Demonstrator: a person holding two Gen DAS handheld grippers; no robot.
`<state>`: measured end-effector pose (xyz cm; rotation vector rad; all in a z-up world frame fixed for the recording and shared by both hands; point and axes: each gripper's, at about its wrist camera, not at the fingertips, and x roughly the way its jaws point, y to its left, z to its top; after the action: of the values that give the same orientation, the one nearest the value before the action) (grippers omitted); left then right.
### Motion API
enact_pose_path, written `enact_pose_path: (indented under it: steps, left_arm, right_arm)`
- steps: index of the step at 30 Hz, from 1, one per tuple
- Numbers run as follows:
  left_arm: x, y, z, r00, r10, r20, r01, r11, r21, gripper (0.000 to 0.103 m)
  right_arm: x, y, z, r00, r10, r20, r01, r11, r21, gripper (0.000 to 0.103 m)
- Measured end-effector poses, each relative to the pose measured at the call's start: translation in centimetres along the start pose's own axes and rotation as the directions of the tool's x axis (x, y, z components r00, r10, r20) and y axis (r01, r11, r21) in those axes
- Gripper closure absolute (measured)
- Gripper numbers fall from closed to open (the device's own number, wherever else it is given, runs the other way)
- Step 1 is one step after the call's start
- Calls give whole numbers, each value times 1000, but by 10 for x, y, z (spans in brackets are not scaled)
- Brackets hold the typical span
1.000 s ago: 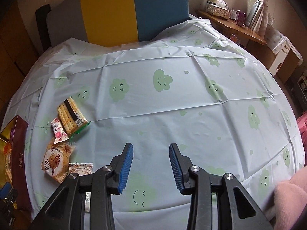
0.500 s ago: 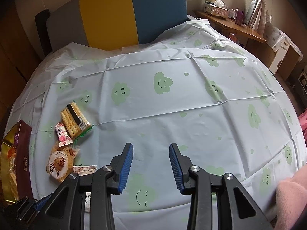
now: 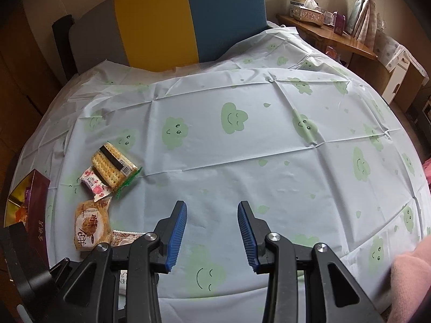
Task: Organize snacks
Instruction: 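Close the left gripper on the white 'BA ZHEN' packet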
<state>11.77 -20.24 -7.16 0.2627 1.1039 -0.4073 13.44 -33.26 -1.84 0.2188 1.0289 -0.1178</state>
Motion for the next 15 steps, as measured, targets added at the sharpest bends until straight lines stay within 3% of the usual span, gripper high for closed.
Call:
enact_pose_path:
  steps: [3,9,15]
  left_arm:
    - [-10,3,-14,1000,-26,11,25,999,34,69]
    - [-39,20,-67,997,11,79,-21,991,129,69]
    - [-51,69,-105,992,2,125,-5,1000,25,66]
  right_arm:
    - [1,0,0,1000,-3,-3,3,1000,-1,63]
    - [4,1,-3,1000,-14,-19,14,1000,-18,63]
    - [11,9,-5,999,-11,-46,8,998,-60,63]
